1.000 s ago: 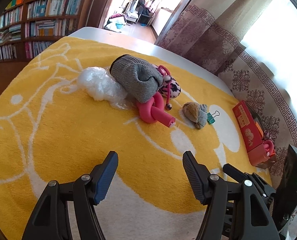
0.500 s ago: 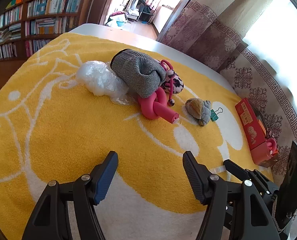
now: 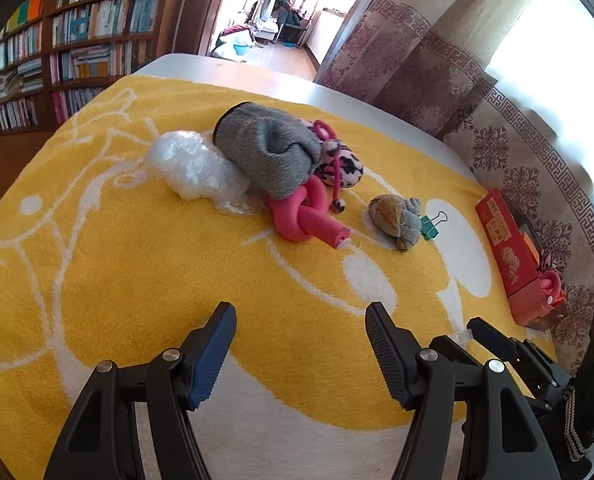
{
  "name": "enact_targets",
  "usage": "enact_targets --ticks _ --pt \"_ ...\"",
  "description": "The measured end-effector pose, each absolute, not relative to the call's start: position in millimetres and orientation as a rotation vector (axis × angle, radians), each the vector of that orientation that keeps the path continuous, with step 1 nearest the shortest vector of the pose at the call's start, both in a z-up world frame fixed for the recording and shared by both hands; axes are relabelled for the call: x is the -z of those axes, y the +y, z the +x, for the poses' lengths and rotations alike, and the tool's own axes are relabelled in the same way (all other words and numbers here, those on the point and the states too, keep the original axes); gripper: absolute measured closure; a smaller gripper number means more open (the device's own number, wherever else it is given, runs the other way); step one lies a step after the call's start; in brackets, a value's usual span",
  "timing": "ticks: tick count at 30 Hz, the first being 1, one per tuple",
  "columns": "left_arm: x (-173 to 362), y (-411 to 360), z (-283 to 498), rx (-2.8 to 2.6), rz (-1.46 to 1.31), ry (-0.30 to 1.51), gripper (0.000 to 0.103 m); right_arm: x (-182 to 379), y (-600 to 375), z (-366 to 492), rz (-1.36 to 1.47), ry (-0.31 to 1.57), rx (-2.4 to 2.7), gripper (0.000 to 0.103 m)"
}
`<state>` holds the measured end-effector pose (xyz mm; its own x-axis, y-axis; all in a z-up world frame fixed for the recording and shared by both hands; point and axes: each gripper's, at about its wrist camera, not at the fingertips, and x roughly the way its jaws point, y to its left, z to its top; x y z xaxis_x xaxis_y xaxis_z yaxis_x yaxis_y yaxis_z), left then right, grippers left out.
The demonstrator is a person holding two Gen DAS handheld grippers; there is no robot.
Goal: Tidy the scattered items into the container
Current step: 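Grasp the clear plastic vial on the blanket with the right gripper, then grasp the grey sock bundle with the left gripper while the right carries the vial to the tin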
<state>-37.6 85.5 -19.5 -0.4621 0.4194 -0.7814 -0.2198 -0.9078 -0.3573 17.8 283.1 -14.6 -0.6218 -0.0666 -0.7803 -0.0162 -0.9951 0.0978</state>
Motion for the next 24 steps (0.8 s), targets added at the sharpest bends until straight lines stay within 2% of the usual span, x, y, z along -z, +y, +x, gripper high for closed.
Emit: enact_targets --ticks 14,24 --pt "-13.7 155.6 -49.4 -2.377 -1.260 -0.110 0.034 0.8 319.9 34.7 1.256 -0.239 2.874 0.035" --pt "5.8 224.1 -89.3 -2.355 -1.293 0.031 0.034 3.3 354.9 42.8 1.249 -0.361 2.886 0.035"
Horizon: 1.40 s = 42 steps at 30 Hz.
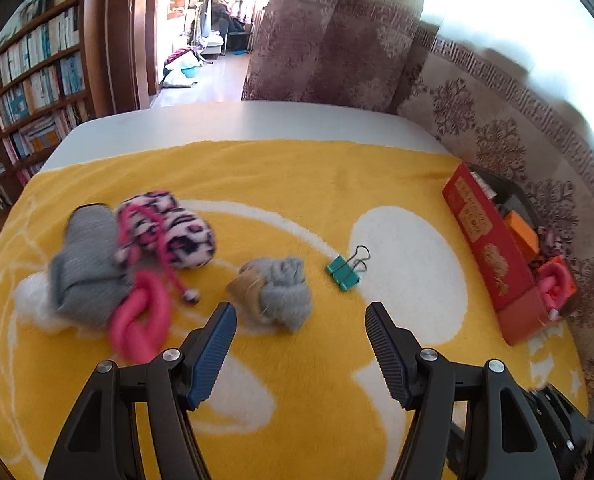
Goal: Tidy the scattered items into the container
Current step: 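Grasp the grey sock bundle with the left gripper while the right carries the vial to the tin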
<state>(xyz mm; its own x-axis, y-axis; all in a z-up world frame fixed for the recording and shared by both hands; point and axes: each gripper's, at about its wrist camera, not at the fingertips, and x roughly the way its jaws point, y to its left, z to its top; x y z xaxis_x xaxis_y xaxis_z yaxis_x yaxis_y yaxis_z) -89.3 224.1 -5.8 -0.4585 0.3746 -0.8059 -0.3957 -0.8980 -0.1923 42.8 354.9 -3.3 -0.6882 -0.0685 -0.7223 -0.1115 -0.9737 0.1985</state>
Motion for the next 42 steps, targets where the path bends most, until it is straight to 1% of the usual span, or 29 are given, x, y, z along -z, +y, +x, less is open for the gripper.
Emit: enact_targets --ticks 4,7,9,10,11,12,15,20,27,37,42 --pt "22.8 231.6 -100.6 -2.392 -1.314 0.059 0.034 3.6 360.4 43.3 -1.231 0.376 -2.840 0.035" --pt "36.5 230.8 -109.0 -2.403 -1.336 0.042 0.035 4.0 360.3 42.8 -1.235 0.381 -2.842 0.035" --pt "41.0 229.9 -109.9 -2.426 -1.310 0.062 0.035 4.5 358.7 42.5 -1.240 0.371 -2.844 0.035" --pt "41.3 229.2 -109.9 -2.434 -1.303 0.066 0.038 4.9 357.3 42.3 -1.242 0.362 -2.846 0.035" --pt "40.8 227.2 -110.1 -2.442 -1.299 0.061 0.048 5.6 357.1 42.1 -1.242 0.355 -2.846 0.035" --pt "39.6 224.6 -110.6 -2.438 -1.297 0.041 0.054 5.9 356.1 42.0 -1.239 0.344 -2.846 0.035" --pt "32.1 215.3 -109.9 -2.436 -1.281 -0.023 0.054 5.8 356.6 42.4 -1.222 0.333 -2.842 0.035" --pt "13.6 208.3 -103.1 -2.452 -1.227 -0.053 0.054 3.7 360.2 43.2 -1.188 0.347 -2.846 0.035" --pt "-6.4 210.6 -87.6 -2.424 -1.180 -0.059 0.054 -13.7 377.3 51.1 -1.061 0.382 -2.854 0.035" --pt "-19.3 229.0 -67.7 -2.358 -1.160 -0.049 0.054 -50.7 475.4 71.2 -0.782 0.435 -2.672 0.035" --pt "-18.4 244.3 -59.9 -2.323 -1.167 -0.031 0.054 -59.5 516.5 67.0 -0.721 0.419 -2.603 0.035"
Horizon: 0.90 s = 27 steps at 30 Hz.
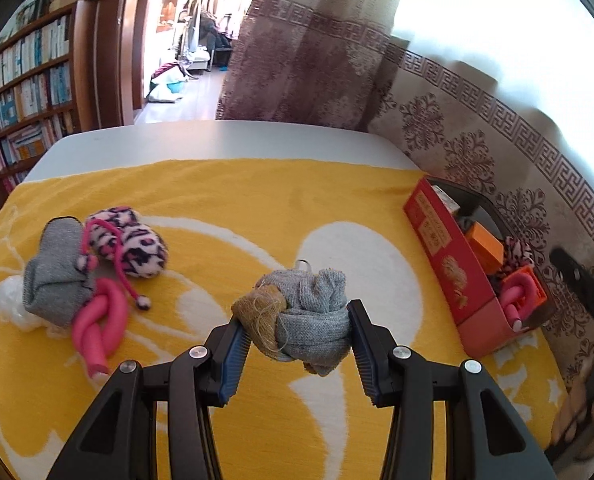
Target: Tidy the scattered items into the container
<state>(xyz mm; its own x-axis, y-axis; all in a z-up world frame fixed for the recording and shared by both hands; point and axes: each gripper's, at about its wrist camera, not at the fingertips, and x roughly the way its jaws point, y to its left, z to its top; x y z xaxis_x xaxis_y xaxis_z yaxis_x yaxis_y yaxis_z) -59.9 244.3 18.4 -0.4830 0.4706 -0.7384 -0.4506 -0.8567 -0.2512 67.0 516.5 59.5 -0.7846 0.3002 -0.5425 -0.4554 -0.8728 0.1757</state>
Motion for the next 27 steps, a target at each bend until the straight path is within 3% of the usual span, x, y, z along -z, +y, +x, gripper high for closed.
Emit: enact_targets --ticks 9,11,15,27 --pt "-20.3 275.5 -46.5 -2.270 -1.160 0.028 0.054 -43.3 556.6 47.1 -0.750 0.444 -2.550 0.035" --pt "-20.7 282.5 -44.0 -2.255 -1.160 0.035 0.054 -37.6 563.2 48.4 -0.757 0.506 -2.559 0.027" --pt "-22.9 297.1 -39.2 -2.228 -1.153 0.052 0.054 -40.4 569.7 61.0 -0.694 0.557 -2.552 0.023" --pt "-44.2 362.6 -28.3 -2.120 -1.079 0.110 0.054 -57.4 559.9 82.8 -0.516 0.377 -2.436 0.023"
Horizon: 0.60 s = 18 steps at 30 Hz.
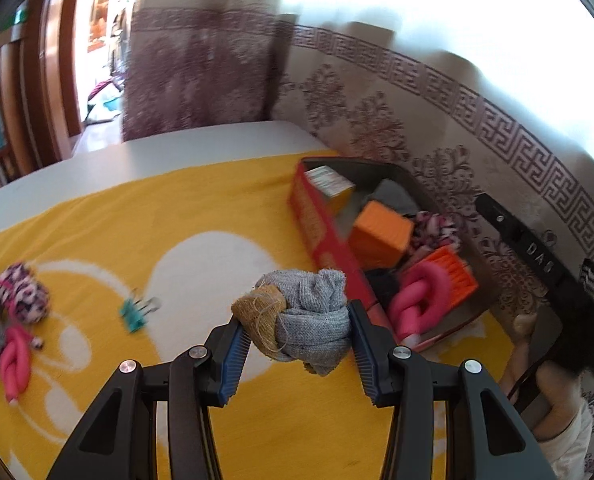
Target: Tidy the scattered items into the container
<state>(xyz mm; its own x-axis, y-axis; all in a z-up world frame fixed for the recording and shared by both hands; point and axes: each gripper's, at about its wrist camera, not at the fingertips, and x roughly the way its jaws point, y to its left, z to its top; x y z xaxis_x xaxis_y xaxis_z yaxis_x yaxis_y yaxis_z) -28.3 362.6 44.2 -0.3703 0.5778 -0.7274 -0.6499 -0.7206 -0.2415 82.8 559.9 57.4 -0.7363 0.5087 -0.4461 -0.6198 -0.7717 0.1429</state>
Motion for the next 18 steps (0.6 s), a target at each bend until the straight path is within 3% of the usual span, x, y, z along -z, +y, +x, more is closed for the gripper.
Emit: enact_targets --ticks 11,13,14,15,18 --pt "-34.4 439.6 -20.9 -1.983 -1.006 0.150 0.054 -62.4 555.0 85.0 -0.489 0.342 -2.435 0.023" --pt "-29.3 442.8 -26.1 -1.973 -1.013 0.122 0.044 -63.1 553.7 87.4 -0.477 0.343 -2.439 0.023" --pt "-28.2 441.4 -28.2 -1.980 -1.023 0.104 0.033 -63.9 553.2 88.6 -0.468 0.341 -2.439 0.023" --pt "-27.8 439.5 -29.4 -1.983 -1.030 0.086 0.028 -64.2 552.8 88.5 -0.462 0.339 -2.439 0.023" --pt "-29.5 434.6 -30.4 -1.988 -1.027 0.072 0.028 -65.1 551.7 90.4 -0.457 0.339 -2.445 0.023"
